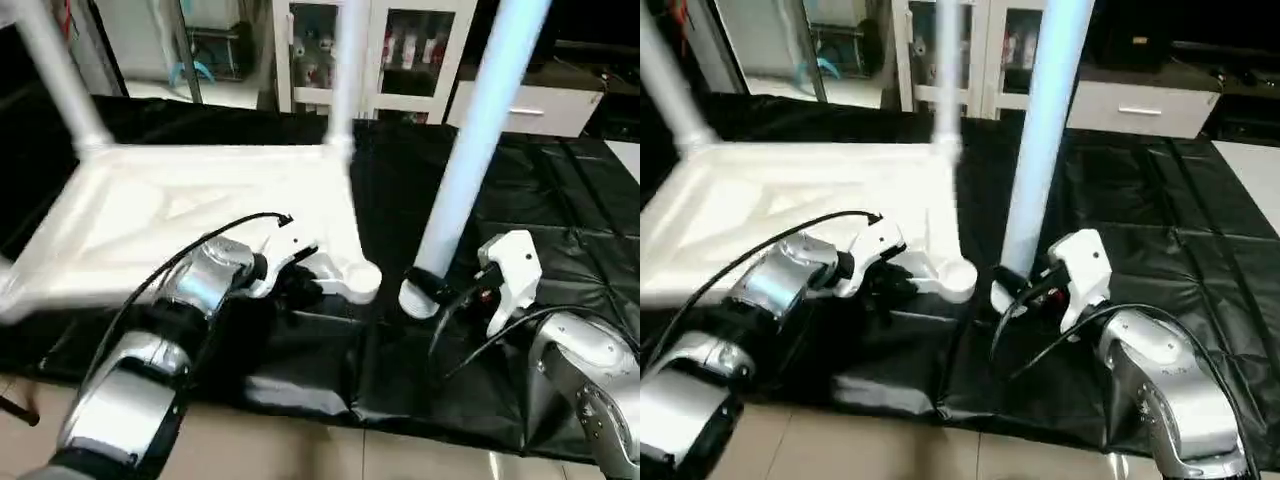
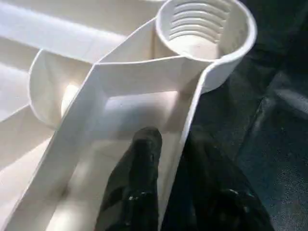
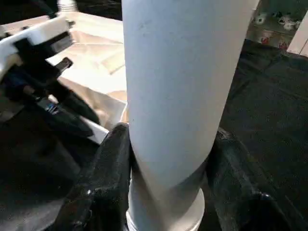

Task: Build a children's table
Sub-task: Rotate table base

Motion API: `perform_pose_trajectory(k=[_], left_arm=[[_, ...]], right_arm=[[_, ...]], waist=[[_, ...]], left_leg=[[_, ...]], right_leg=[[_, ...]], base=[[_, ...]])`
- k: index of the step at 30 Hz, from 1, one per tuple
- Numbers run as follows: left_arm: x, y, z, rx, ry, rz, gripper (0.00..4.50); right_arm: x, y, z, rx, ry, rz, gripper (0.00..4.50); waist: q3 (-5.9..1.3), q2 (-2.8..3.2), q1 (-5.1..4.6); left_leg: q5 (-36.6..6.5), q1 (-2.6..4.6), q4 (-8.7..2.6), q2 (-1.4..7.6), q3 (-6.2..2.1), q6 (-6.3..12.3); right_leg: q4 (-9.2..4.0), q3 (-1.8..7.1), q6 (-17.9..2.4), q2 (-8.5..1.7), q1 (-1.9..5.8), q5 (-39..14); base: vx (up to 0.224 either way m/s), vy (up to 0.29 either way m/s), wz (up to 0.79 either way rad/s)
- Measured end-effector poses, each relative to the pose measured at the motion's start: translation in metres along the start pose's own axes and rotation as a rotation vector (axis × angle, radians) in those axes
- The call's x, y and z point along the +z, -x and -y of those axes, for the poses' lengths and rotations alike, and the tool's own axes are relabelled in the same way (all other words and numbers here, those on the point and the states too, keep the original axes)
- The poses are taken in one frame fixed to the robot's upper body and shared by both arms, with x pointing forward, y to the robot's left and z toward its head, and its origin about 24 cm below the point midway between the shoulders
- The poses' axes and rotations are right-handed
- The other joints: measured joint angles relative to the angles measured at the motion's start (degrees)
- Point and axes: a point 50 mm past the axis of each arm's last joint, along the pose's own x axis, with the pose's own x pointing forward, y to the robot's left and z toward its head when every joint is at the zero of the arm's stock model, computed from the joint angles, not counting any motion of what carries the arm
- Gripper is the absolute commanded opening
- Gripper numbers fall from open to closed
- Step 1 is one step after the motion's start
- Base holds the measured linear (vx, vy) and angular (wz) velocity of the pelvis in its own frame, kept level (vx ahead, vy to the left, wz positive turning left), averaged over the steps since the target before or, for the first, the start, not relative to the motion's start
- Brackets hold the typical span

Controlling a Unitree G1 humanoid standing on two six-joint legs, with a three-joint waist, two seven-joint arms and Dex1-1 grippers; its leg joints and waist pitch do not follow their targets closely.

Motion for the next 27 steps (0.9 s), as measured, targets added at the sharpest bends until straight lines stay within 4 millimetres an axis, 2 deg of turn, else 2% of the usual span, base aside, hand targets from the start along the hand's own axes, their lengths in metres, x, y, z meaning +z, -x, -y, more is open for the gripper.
perform_pose_trajectory(k=[5, 9, 12, 15, 27], left_arm=[[0.0, -0.005, 0.023, -0.084, -0.098, 0.092, 0.39], [0.003, -0.009, 0.035, -0.127, -0.167, 0.131, 0.32], [0.004, -0.01, 0.038, -0.14, -0.172, 0.13, 0.32], [0.002, -0.007, 0.038, -0.137, -0.177, 0.125, 0.71], [-0.003, -0.003, 0.036, -0.101, -0.241, 0.102, 0.71]], right_arm=[[0.0, 0.0, 0.001, -0.014, -0.003, 0.004, 1.84], [0.003, -0.002, 0.001, -0.013, -0.005, 0.018, 1.84], [0.003, -0.002, 0.001, -0.012, -0.007, 0.019, 1.84], [0.003, -0.002, 0.0, -0.005, -0.01, 0.022, 1.84], [0.005, -0.006, -0.006, 0.019, -0.078, 0.072, 1.84]], waist=[[0.01, -0.02, 1.05], [0.04, -0.08, 1.78], [0.08, -0.14, 1.71], [0.12, -0.19, 1.6], [0.17, -0.28, 1.24]], left_leg=[[0.0, -0.05, -0.09, -0.02, 0.02, 0.43], [-0.1, -0.1, -0.08, -0.14, 0.04, 0.62], [-0.1, -0.09, -0.07, -0.17, 0.06, 0.62], [-0.1, -0.06, -0.08, -0.16, 0.06, 0.51], [-0.2, -0.01, -0.08, -0.15, 0.06, 0.28]], right_leg=[[-0.5, -0.05, 0.0, -0.03, 0.0, 0.0], [-0.59, -0.04, 0.0, -0.13, 0.0, 0.0], [-0.57, -0.03, 0.0, -0.18, 0.0, 0.0], [-0.55, -0.04, 0.0, -0.17, 0.0, 0.0], [-0.45, -0.02, 0.0, -0.17, 0.0, 0.1]], base=[[0.0, 0.0, 0.0], [0.0, 0.0, 0.0], [0.0, 0.0, 0.0], [0.0, 0.0, 0.0], [0.0, 0.0, 0.0]])
